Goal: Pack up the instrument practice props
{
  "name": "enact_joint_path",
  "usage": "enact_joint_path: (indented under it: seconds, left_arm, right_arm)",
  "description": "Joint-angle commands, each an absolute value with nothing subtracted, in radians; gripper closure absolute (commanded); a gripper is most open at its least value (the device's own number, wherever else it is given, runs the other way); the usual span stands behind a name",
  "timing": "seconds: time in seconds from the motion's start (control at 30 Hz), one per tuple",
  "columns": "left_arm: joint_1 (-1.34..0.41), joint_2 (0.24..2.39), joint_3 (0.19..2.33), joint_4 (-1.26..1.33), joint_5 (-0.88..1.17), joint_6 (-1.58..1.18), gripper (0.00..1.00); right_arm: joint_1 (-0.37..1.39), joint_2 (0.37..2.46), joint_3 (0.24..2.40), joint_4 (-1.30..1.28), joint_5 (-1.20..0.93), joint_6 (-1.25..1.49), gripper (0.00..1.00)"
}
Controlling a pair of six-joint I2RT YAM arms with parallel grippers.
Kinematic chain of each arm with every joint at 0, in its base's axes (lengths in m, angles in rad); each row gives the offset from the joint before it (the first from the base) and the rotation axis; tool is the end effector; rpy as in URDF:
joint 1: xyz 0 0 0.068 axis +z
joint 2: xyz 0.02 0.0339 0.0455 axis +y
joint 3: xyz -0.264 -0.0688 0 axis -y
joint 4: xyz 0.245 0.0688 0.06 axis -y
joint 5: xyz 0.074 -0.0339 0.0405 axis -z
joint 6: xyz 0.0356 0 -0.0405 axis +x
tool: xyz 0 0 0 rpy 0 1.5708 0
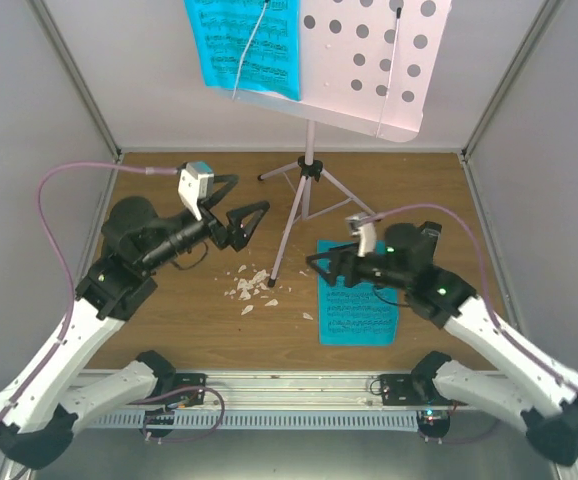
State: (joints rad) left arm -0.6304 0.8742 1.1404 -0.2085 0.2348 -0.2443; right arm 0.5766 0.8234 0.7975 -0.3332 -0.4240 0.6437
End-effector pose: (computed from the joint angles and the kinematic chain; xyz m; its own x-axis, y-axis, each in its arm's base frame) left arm 0.1402 -0.1126 0.4446 -0.1388 -0.1899 -0.9719 0.7496 0.6212 -0.2285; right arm 0.1485 0.1141 0.3234 -0.7277 0.1793 -0.6621 -0.4789 0.5582 0.6775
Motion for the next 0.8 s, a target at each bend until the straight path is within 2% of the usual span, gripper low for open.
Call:
enact_joint_path:
  seconds: [0.0,0.1,0.2,0.27,0.4,0.53,0.77]
  left_arm:
    - [-0.516,0.941,1.225,-0.282,0.468,-0.268,0.01]
    - [-0.445,0.972,1.268,-0.275,0.64,-0.298,0.01]
    - [-0.384,0.989,1.309,-0.276,0.668,-0.312,0.01]
    - [-0.332,1.009,1.352,-0.305,0.66,-0.31,0.01]
    - [-0.241,1.046,1.428,-0.324,0.676,-0.317,0.01]
    - [-0.217,1.038,1.437,-0.314,0.667,-0.317,0.01]
    - [-0.212,1.01,1.415,-0.326,0.601,-0.297,0.01]
  right_arm:
    - [0.845,0.994,0.911,-0.293,-0.102,0.552,0.11]
    - [0.995,1.113,1.065,-0.321,0.09,0.468,0.12]
    - [1.103,1.218,1.264,-0.345,0.271,0.377,0.13]
    - [1.125,1.271,1.375,-0.325,0.311,0.353,0.15]
    - [1.119,1.333,1.566,-0.293,0.344,0.352,0.15]
    - [1.062,1.411,1.767,-0.381,0.369,0.376,0.15]
    - [0.879,1.486,1.938,-0.454,0.184,0.456,0.15]
